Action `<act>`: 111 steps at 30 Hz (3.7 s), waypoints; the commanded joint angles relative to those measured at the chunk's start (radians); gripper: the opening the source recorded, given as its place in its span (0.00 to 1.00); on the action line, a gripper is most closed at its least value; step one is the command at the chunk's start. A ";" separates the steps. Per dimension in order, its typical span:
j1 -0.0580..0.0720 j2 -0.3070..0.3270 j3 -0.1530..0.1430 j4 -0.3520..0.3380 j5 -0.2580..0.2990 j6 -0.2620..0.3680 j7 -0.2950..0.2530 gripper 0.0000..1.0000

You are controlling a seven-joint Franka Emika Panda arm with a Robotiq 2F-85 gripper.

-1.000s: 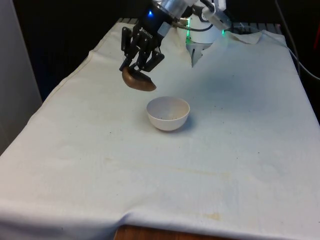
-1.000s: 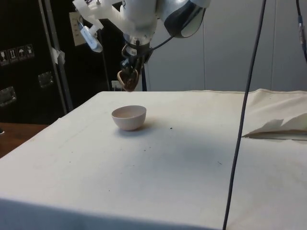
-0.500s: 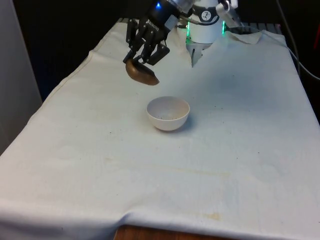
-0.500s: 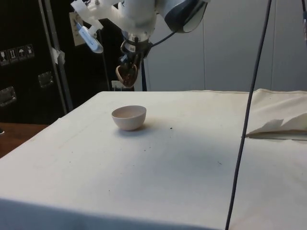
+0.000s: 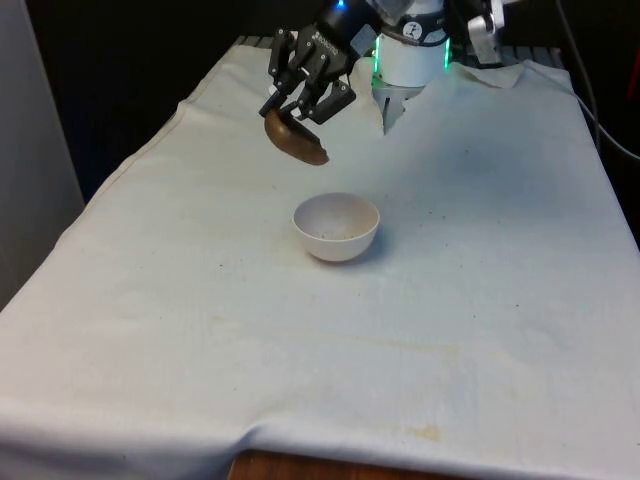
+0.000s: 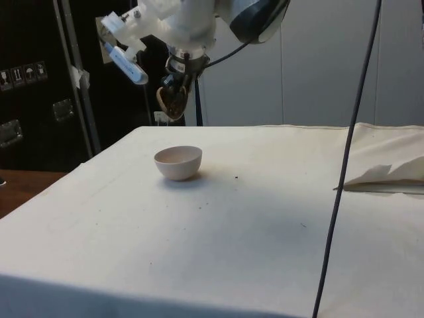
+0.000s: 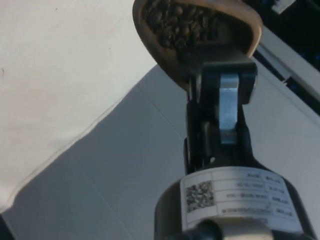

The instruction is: Pour the coffee beans from the cup into the bowl.

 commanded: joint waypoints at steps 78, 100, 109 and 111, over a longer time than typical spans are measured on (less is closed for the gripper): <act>0.002 0.073 0.267 -0.058 -0.408 -0.611 0.437 0.05; 0.005 0.095 0.335 -0.056 -0.424 -0.778 0.433 0.05; 0.004 0.113 0.372 -0.050 -0.434 -0.863 0.434 0.05; 0.004 0.115 0.375 -0.049 -0.436 -0.870 0.434 0.05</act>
